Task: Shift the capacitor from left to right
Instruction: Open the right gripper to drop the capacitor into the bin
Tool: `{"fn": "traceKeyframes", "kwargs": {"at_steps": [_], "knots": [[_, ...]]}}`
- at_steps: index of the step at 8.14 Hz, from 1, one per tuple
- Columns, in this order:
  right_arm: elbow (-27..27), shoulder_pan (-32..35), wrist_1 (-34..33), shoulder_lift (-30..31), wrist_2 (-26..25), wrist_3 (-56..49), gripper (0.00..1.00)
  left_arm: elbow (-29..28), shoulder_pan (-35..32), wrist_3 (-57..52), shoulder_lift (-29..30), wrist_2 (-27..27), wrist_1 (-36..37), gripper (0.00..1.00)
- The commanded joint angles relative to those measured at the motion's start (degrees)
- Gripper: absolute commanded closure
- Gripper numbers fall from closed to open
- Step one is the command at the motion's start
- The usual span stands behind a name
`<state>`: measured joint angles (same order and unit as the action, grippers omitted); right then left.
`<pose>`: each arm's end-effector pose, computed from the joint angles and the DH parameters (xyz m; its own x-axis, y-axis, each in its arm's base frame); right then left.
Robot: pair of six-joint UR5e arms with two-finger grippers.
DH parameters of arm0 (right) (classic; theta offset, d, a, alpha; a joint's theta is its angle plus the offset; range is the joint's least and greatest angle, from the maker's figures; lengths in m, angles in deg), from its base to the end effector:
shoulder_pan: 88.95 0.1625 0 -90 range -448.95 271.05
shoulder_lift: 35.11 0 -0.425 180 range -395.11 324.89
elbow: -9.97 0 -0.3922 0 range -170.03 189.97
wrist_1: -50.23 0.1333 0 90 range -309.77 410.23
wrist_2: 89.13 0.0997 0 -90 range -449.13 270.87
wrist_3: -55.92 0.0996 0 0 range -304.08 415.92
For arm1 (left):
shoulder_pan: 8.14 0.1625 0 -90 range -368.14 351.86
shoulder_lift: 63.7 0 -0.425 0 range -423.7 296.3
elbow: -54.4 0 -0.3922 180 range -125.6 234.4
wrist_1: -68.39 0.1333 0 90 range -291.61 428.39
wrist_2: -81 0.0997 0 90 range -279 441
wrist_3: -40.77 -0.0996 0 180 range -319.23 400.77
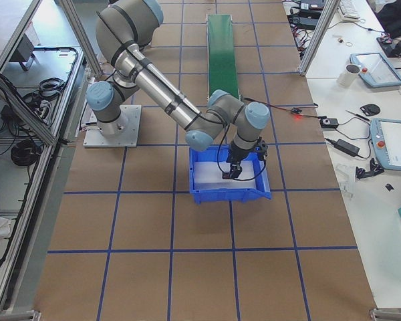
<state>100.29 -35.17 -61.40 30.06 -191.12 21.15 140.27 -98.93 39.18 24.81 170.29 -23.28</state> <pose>-0.2796 -0.5724 0.2782 -0.9908 0.0071 0.1353 0.0301 0.9852 0.1687 -0.1412 -0.4837 0.5333 -0.9990 0.0423 0.0104 0.0415 0.9967 -0.0692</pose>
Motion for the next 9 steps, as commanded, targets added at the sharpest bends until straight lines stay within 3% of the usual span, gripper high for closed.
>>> {"fn": "traceKeyframes", "kwargs": {"at_steps": [1, 4, 7, 9], "knots": [[0.0, 0.0, 12.2, 13.1, -2.8, -1.2, 0.0, 0.0, 0.0, 0.0, 0.0, 0.0, 0.0, 0.0], [0.0, 3.7, 20.7, 20.2, 2.4, 3.7, 0.0, 0.0, 0.0, -0.1, -0.1, 0.0, 0.0, 0.0], [0.0, 14.6, 24.6, 23.8, 7.2, 20.3, 0.0, 0.0, 0.0, -0.1, -0.1, 0.0, 0.0, 0.0], [0.0, 24.0, 24.6, 24.0, 7.2, 30.7, 0.0, 0.0, 0.0, -0.1, -0.1, 0.0, 0.0, 0.0]]}}
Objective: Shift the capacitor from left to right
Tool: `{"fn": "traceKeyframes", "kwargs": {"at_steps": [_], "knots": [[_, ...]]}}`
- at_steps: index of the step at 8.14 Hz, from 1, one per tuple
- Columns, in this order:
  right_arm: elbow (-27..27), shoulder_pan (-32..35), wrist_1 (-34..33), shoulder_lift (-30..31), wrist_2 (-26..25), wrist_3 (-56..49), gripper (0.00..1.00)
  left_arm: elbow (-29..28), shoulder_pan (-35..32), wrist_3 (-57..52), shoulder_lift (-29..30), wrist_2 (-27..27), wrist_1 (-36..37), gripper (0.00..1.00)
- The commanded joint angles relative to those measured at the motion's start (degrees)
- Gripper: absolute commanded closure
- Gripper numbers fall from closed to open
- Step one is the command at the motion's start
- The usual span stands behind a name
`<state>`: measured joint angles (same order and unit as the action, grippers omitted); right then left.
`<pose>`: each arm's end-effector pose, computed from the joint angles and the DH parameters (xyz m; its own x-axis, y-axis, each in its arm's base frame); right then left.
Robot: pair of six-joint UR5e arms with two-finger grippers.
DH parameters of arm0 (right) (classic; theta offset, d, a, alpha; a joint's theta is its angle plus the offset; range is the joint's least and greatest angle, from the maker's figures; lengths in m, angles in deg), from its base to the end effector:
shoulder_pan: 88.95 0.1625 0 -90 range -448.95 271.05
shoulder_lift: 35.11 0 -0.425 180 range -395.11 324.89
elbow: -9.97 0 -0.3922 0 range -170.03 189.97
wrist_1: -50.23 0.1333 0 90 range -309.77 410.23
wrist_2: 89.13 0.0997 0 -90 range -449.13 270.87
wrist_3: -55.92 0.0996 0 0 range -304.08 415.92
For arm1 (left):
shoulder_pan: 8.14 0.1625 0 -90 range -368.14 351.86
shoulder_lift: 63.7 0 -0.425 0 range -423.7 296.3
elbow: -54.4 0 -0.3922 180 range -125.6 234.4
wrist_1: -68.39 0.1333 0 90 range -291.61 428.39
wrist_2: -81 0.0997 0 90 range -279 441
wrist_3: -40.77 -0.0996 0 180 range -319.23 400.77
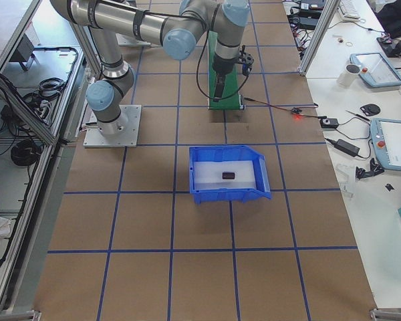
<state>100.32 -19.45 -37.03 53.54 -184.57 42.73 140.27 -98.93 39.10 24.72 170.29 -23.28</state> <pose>-0.0569 -0.5059 0.4692 -0.9900 0.1197 0.0744 0.1266 0.9872 0.0969 -0.1412 -0.4831 0.5340 -0.9990 0.0437 0.0103 0.0429 0.9966 -0.0708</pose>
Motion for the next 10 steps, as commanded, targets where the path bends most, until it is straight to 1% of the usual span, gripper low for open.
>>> {"fn": "traceKeyframes", "kwargs": {"at_steps": [1, 2, 3, 4, 10], "knots": [[0.0, 12.5, 0.2, 0.6, 0.7, 11.6, 0.0, 0.0, 0.0, 0.0, 0.0, 0.0, 0.0, 0.0], [0.0, 16.2, 0.2, 0.6, 0.8, 15.2, 0.0, 0.0, 0.0, 0.0, 0.0, 0.0, 0.0, 0.0], [0.0, 19.5, 0.2, 0.9, 0.9, 15.7, 0.0, 0.0, 0.0, 0.0, 0.0, 0.0, 0.0, 0.0], [0.0, 20.8, 0.2, 0.9, 0.8, 15.7, 0.0, 0.0, 0.0, 0.0, 0.0, 0.0, 0.0, 0.0], [-0.1, 20.9, -0.2, 1.0, 1.0, 15.3, 0.0, 0.0, 0.0, 0.0, 0.0, 0.0, 0.0, 0.0]]}}
